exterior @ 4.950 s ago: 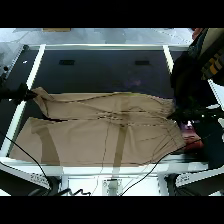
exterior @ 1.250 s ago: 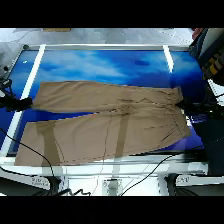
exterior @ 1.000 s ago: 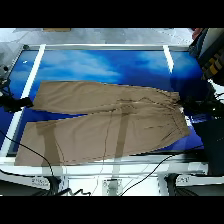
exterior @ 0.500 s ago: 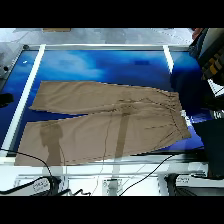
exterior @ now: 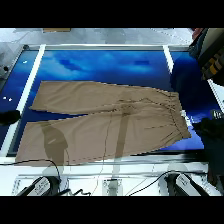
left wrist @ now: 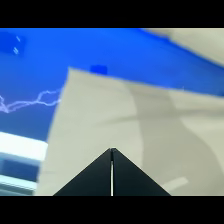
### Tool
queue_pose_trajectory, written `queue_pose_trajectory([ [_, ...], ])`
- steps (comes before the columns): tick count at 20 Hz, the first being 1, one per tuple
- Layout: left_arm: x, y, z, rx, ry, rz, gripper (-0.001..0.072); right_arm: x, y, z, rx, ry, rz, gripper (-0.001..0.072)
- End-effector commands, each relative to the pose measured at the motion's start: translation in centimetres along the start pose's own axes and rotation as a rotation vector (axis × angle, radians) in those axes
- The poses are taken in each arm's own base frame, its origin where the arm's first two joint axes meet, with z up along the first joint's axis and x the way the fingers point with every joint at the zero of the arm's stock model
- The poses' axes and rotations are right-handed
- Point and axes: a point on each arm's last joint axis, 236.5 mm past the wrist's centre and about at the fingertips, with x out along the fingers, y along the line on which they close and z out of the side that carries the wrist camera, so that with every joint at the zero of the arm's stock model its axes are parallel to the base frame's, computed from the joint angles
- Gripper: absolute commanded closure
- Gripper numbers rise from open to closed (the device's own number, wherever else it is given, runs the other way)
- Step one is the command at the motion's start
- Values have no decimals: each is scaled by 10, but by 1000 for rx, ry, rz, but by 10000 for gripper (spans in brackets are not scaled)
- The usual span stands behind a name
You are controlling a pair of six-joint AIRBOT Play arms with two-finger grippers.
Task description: Fold the clothes and pants, and hang the long-sleeved shirts on hangers.
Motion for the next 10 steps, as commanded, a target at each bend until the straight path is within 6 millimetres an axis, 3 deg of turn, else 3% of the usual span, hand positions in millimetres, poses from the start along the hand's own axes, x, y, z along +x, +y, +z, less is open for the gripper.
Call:
queue_pose_trajectory([
  [1,26,-1,-19,-26,-1,-6,695,43,-6,-41,95,49,44,244],
  [5,29,17,-19,0,-12,61,695,62,-31,-16,157,-87,-29,244],
  [10,29,21,-12,1,-45,76,694,79,-50,7,235,-140,-53,257],
])
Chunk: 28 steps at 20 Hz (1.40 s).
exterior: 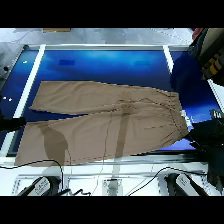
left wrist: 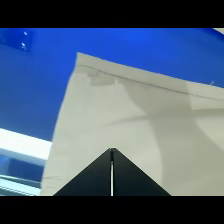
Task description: Fold the clothes and pants, and hang the long-sleeved shirts on hangers.
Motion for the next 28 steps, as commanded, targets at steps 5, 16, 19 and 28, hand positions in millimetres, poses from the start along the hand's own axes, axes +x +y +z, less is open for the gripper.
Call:
queue_pose_trajectory([
  [5,1,4,3,3,-18,16,694,34,-4,51,82,-144,48,258],
  [16,-14,-8,-81,-62,328,-72,695,43,20,70,37,-221,174,583],
  [19,-27,-5,-106,-121,420,-100,695,32,23,75,21,-257,171,686],
  [28,-26,30,-141,-383,449,-67,92,-5,41,78,-40,-344,189,687],
])
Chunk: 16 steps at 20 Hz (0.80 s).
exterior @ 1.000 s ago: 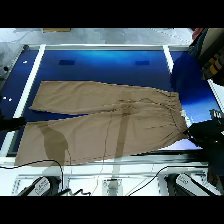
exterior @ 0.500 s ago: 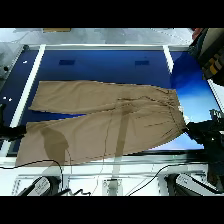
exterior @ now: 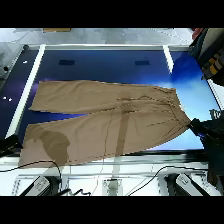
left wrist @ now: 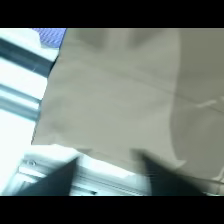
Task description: Fold the clothes and pants, and hang the long-sleeved shirts on hangers.
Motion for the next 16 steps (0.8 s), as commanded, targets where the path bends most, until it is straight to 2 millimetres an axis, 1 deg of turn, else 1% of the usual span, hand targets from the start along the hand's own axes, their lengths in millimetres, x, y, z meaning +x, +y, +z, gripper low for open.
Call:
queue_pose_trajectory([
  [1,17,15,-15,-117,22,-12,92,-5,7,-2,-10,3,16,687],
  [3,34,26,-31,-168,46,-13,104,-6,8,-3,-10,6,18,687],
  [5,43,37,-39,-217,40,-24,106,-6,7,-3,-10,6,18,687],
  [6,45,43,-43,-244,33,-29,127,-6,7,-3,-11,6,17,686],
  [9,46,63,-43,-312,-16,-23,127,-6,7,-3,-11,6,17,686],
  [11,50,71,-41,-329,-26,-20,122,-6,7,-3,-11,6,18,686],
  [12,53,70,-39,-322,-29,-32,121,-6,8,-3,-11,8,18,687],
  [16,72,48,-28,-348,0,-168,123,-6,8,-4,-10,10,20,687],
])
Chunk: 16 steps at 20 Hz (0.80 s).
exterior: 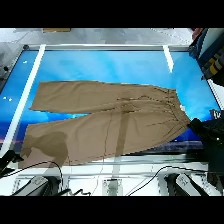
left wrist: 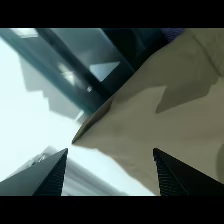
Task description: Fold the clothes and pants, and hang the long-sleeved shirts on hangers.
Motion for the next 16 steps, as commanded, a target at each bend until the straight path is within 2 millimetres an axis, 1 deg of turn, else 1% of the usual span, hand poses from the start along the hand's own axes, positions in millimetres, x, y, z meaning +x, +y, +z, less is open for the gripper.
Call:
queue_pose_trajectory([
  [1,17,-12,3,-31,33,-89,125,0,1,-2,0,6,4,687],
  [2,21,-14,2,-37,47,-103,173,0,1,-2,0,7,4,686],
  [3,23,-15,2,-41,52,-111,311,0,1,-2,0,7,4,687],
  [4,23,-14,3,-42,46,-109,425,0,1,-2,0,7,4,687],
  [5,23,-13,5,-42,39,-105,485,0,1,-2,0,7,4,687],
  [6,23,-13,5,-41,39,-102,592,0,1,-2,0,7,4,686],
  [7,23,-13,4,-41,42,-104,680,0,1,-2,0,7,4,687],
  [8,22,-15,3,-40,47,-110,695,0,1,-2,0,8,4,687],
  [9,19,-19,3,-26,50,-126,694,0,1,-2,0,7,5,687],
  [11,5,-38,8,34,29,-206,695,0,2,-2,0,9,7,687],
  [13,-21,-63,24,67,-36,-303,696,-1,6,-7,-6,32,23,687],
  [15,-58,-96,45,142,-143,-432,696,-7,16,-8,-20,54,49,688],
  [16,-78,-113,57,177,-210,-504,696,-13,22,-5,-29,45,63,687],
])
